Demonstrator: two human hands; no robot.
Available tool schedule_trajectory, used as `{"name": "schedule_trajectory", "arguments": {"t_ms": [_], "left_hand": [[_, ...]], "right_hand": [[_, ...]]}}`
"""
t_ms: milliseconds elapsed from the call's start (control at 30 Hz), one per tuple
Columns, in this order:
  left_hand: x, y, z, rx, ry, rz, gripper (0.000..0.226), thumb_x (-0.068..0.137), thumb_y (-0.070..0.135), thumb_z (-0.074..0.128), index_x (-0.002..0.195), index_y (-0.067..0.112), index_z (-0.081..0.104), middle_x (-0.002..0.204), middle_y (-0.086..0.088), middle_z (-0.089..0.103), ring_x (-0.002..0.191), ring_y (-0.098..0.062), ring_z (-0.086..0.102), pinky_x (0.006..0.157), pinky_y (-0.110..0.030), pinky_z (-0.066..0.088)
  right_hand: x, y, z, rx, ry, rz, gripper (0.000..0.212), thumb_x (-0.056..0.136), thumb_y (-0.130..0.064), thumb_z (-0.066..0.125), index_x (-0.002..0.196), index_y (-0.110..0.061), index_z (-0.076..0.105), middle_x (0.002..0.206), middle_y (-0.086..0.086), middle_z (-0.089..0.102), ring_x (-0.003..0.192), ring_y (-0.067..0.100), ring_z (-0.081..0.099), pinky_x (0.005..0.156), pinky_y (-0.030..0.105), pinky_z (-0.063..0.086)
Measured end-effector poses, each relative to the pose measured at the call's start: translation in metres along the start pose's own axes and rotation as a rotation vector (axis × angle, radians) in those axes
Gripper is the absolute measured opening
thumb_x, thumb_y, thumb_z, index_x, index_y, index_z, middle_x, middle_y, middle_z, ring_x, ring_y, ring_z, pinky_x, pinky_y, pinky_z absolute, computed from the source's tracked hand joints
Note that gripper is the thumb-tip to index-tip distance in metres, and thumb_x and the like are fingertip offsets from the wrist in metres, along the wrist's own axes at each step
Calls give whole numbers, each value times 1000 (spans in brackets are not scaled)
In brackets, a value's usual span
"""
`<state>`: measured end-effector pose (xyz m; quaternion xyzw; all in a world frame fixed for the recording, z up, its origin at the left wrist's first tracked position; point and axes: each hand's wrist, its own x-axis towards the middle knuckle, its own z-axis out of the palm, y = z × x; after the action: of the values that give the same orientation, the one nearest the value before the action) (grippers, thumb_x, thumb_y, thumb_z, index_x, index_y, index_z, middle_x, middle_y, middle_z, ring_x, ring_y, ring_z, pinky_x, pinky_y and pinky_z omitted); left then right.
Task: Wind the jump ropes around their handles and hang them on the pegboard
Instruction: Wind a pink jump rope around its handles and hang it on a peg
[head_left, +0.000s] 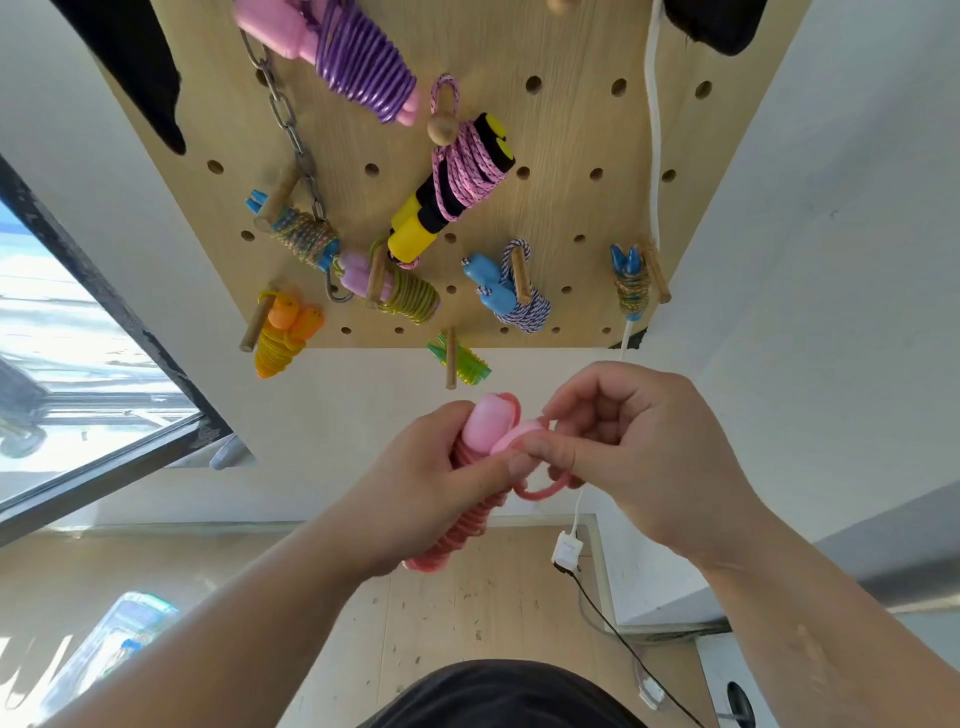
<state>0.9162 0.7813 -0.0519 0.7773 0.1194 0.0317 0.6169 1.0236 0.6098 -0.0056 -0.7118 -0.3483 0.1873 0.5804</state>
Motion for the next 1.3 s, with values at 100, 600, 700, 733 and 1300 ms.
{"name": "schedule_trajectory", "arguments": {"t_ms": [100, 600, 700, 733, 1300], "left_hand": [[0, -1, 9, -221, 93, -143, 41, 82, 45, 62, 109, 14, 64, 81, -8, 70, 66, -20, 66, 60, -36, 58], [8, 6, 0, 48, -165, 83, 53, 87, 51, 56, 119, 10, 57, 98, -16, 62, 84, -37, 65, 65, -46, 61], [11, 10, -5, 237, -169, 196, 46, 91, 53, 54, 114, 14, 60, 94, -6, 65, 82, -29, 65, 70, -47, 58], [12, 11, -6, 278, -171, 226, 43, 92, 53, 53, 113, 16, 60, 93, -4, 65, 81, -27, 64, 69, -46, 57], [13, 14, 10, 422, -9, 313, 39, 91, 50, 48, 112, 19, 59, 93, 2, 64, 82, -22, 63, 66, -48, 54]], "right_hand": [[-2, 6, 1, 55, 18, 27, 19, 72, -21, 85, 87, -22, 73, 80, 3, 74, 73, 24, 73, 71, 40, 64], [14, 21, -30, 316, -197, 7, 23, 78, 0, 70, 82, -21, 78, 74, 8, 72, 67, 21, 68, 67, 28, 56], [18, 32, -28, 422, -232, 46, 22, 78, 2, 69, 79, -19, 75, 74, 11, 70, 65, 22, 66, 64, 27, 55], [18, 34, -27, 455, -245, 58, 24, 78, 4, 68, 78, -20, 75, 74, 11, 70, 65, 21, 66, 63, 26, 54], [16, 58, -14, 500, -265, 174, 12, 88, -17, 70, 89, -28, 75, 96, 8, 70, 90, 29, 61, 76, 40, 52]]}}
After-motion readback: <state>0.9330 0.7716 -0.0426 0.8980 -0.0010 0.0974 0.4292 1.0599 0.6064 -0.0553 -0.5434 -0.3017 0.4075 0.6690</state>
